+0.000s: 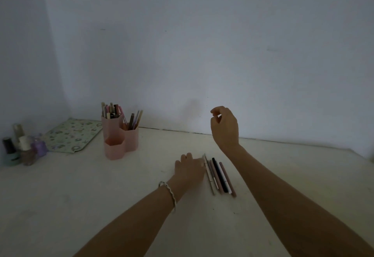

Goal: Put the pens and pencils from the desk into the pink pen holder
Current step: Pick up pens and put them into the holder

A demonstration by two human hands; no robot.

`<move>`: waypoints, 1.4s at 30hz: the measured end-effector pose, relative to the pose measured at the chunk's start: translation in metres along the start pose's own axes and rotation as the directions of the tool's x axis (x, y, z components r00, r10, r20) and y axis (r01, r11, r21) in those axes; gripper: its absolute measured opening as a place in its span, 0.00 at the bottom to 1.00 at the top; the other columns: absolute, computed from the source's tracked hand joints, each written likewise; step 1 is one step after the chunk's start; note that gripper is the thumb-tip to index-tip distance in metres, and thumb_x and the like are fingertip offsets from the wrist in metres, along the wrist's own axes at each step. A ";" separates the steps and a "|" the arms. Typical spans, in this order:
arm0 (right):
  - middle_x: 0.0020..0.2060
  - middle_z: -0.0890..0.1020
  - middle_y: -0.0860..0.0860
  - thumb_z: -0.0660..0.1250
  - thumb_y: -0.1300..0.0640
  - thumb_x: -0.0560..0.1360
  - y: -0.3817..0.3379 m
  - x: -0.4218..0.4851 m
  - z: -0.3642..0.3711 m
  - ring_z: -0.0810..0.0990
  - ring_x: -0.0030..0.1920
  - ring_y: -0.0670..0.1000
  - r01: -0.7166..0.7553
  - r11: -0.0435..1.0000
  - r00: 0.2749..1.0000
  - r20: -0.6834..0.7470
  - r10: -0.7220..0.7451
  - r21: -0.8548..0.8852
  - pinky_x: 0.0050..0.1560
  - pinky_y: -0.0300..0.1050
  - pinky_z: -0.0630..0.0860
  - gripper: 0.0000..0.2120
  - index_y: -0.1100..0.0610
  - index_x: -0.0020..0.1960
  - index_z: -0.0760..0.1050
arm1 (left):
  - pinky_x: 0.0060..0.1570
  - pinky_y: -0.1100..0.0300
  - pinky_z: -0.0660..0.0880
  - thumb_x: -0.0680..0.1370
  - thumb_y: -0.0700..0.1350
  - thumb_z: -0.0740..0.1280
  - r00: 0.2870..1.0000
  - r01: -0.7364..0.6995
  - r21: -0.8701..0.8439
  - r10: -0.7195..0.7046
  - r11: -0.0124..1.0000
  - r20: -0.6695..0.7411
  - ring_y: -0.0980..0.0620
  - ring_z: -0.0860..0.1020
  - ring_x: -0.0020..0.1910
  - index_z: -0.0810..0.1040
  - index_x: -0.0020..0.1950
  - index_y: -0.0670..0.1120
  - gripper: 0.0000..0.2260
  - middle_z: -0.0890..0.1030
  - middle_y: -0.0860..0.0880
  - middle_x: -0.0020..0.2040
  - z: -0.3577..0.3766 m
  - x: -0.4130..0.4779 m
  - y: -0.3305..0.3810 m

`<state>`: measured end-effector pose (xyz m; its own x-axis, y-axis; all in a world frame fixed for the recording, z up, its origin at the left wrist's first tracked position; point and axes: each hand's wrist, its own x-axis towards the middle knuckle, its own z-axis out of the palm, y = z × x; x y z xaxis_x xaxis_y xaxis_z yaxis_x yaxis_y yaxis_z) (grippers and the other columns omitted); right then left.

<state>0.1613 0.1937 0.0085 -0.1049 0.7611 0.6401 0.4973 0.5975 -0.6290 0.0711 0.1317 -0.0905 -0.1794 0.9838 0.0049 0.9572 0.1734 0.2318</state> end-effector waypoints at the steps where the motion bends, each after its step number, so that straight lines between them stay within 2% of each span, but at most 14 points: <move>1: 0.50 0.79 0.44 0.60 0.64 0.75 0.001 -0.002 0.002 0.75 0.40 0.42 -0.007 1.000 1.000 0.008 0.007 0.000 0.46 0.40 0.74 0.12 0.54 0.55 0.76 | 0.62 0.49 0.65 0.83 0.52 0.51 1.000 -0.017 -0.007 0.017 1.000 0.011 0.44 0.67 0.64 0.64 0.74 0.54 0.20 0.69 0.43 0.64 0.000 0.001 -0.001; 3: 0.49 0.79 0.45 0.60 0.64 0.75 0.003 -0.005 0.006 0.75 0.38 0.42 -0.017 1.000 1.000 0.021 0.017 -0.003 0.44 0.40 0.74 0.12 0.54 0.55 0.76 | 0.62 0.50 0.65 0.83 0.53 0.50 0.999 -0.049 0.025 0.049 0.998 0.021 0.45 0.67 0.64 0.62 0.75 0.57 0.20 0.69 0.44 0.64 0.000 0.001 0.000; 6: 0.47 0.79 0.45 0.60 0.64 0.75 0.009 -0.006 0.010 0.75 0.36 0.42 -0.009 1.000 0.999 0.038 0.010 -0.014 0.41 0.38 0.73 0.11 0.53 0.53 0.76 | 0.62 0.50 0.65 0.83 0.52 0.50 0.999 -0.050 0.052 0.051 0.997 -0.016 0.45 0.68 0.63 0.69 0.72 0.55 0.19 0.70 0.44 0.63 0.001 -0.001 0.001; 12: 0.44 0.78 0.45 0.59 0.64 0.76 0.023 -0.006 0.016 0.75 0.34 0.42 -0.055 0.996 0.996 0.069 0.059 -0.064 0.38 0.37 0.71 0.10 0.53 0.50 0.77 | 0.60 0.50 0.68 0.76 0.56 0.63 0.999 0.046 -0.065 -0.045 0.997 0.009 0.45 0.69 0.62 0.70 0.65 0.47 0.21 0.71 0.45 0.61 -0.010 -0.004 0.005; 16: 0.41 0.78 0.45 0.59 0.64 0.75 0.032 -0.008 0.022 0.74 0.34 0.43 -0.122 0.989 0.986 0.106 0.130 -0.084 0.37 0.37 0.69 0.11 0.54 0.51 0.77 | 0.51 0.56 0.73 0.74 0.46 0.67 0.989 0.150 -0.098 -0.149 0.984 0.016 0.46 0.75 0.57 0.70 0.60 0.43 0.16 0.76 0.45 0.58 -0.023 -0.001 0.003; 19: 0.36 0.77 0.44 0.59 0.64 0.74 0.036 -0.011 0.029 0.73 0.32 0.42 -0.154 0.985 0.978 0.131 0.163 -0.080 0.35 0.37 0.69 0.11 0.55 0.51 0.77 | 0.47 0.57 0.72 0.77 0.38 0.63 0.987 0.149 -0.011 -0.150 0.989 -0.059 0.45 0.78 0.57 0.68 0.63 0.43 0.14 0.77 0.44 0.58 -0.029 0.001 -0.008; 23: 0.34 0.76 0.44 0.60 0.63 0.74 0.040 -0.010 0.035 0.74 0.31 0.45 -0.176 0.980 0.968 0.162 0.190 -0.097 0.35 0.40 0.71 0.10 0.56 0.52 0.76 | 0.46 0.54 0.74 0.76 0.37 0.64 0.979 0.102 -0.060 -0.111 0.993 -0.171 0.43 0.79 0.54 0.60 0.71 0.44 0.25 0.78 0.42 0.57 -0.057 0.009 -0.038; 25: 0.34 0.78 0.48 0.60 0.62 0.73 0.044 -0.008 0.038 0.76 0.34 0.49 -0.212 0.963 0.947 0.210 0.245 -0.168 0.38 0.43 0.73 0.11 0.57 0.53 0.75 | 0.43 0.54 0.75 0.75 0.37 0.67 0.975 0.052 -0.198 -0.093 0.979 -0.204 0.43 0.79 0.49 0.58 0.74 0.45 0.30 0.78 0.41 0.55 -0.080 0.013 -0.053; 28: 0.44 0.81 0.53 0.61 0.60 0.74 0.051 -0.011 0.042 0.79 0.46 0.54 -0.201 0.896 0.885 0.319 0.339 -0.395 0.45 0.44 0.73 0.12 0.59 0.56 0.73 | 0.48 0.51 0.79 0.75 0.37 0.69 0.971 -0.016 -0.371 -0.075 0.928 -0.228 0.42 0.80 0.48 0.53 0.77 0.47 0.36 0.78 0.39 0.55 -0.106 0.016 -0.066; 31: 0.49 0.80 0.55 0.61 0.59 0.74 0.055 -0.019 0.051 0.77 0.53 0.56 -0.104 0.817 0.828 0.405 0.387 -0.568 0.53 0.48 0.73 0.11 0.60 0.56 0.70 | 0.51 0.50 0.79 0.76 0.37 0.68 0.961 -0.058 -0.420 -0.064 0.906 -0.270 0.42 0.80 0.49 0.50 0.79 0.50 0.38 0.78 0.38 0.53 -0.119 0.017 -0.077; 35: 0.52 0.79 0.57 0.59 0.61 0.76 0.051 -0.032 0.064 0.75 0.57 0.58 -0.011 0.747 0.786 0.456 0.418 -0.665 0.56 0.48 0.71 0.05 0.57 0.49 0.63 | 0.50 0.50 0.78 0.76 0.36 0.66 0.930 -0.075 -0.422 -0.089 0.904 -0.357 0.42 0.78 0.47 0.54 0.78 0.51 0.34 0.75 0.37 0.54 -0.128 0.011 -0.093; 37: 0.50 0.79 0.56 0.59 0.63 0.77 0.041 -0.030 0.072 0.76 0.55 0.58 -0.076 0.791 0.780 0.458 0.426 -0.607 0.55 0.47 0.72 0.01 0.58 0.47 0.67 | 0.43 0.53 0.78 0.76 0.36 0.66 0.903 -0.061 -0.423 -0.130 0.904 -0.409 0.44 0.77 0.46 0.53 0.78 0.53 0.36 0.72 0.40 0.55 -0.133 0.008 -0.105; 40: 0.36 0.75 0.57 0.59 0.66 0.75 0.008 -0.014 0.085 0.76 0.41 0.54 -0.268 0.919 0.797 0.469 0.381 -0.290 0.41 0.42 0.70 0.08 0.63 0.39 0.74 | 0.41 0.57 0.75 0.74 0.37 0.67 0.854 -0.044 -0.405 -0.175 0.913 -0.490 0.49 0.74 0.43 0.51 0.78 0.55 0.38 0.70 0.43 0.56 -0.143 0.005 -0.129; 42: 0.36 0.79 0.55 0.61 0.64 0.76 -0.021 -0.002 0.086 0.76 0.34 0.52 -0.317 0.946 0.846 0.430 0.316 -0.071 0.33 0.38 0.71 0.10 0.64 0.45 0.80 | 0.42 0.56 0.73 0.72 0.36 0.69 0.790 -0.059 -0.414 -0.211 0.909 -0.576 0.49 0.73 0.44 0.54 0.77 0.51 0.38 0.71 0.42 0.56 -0.150 0.007 -0.144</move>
<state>0.0769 0.2016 -0.0174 -0.3023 0.9409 0.1529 0.5645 0.3060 -0.7666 -0.1024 0.1069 0.0222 -0.4743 0.7141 0.5149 0.7863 0.0804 0.6126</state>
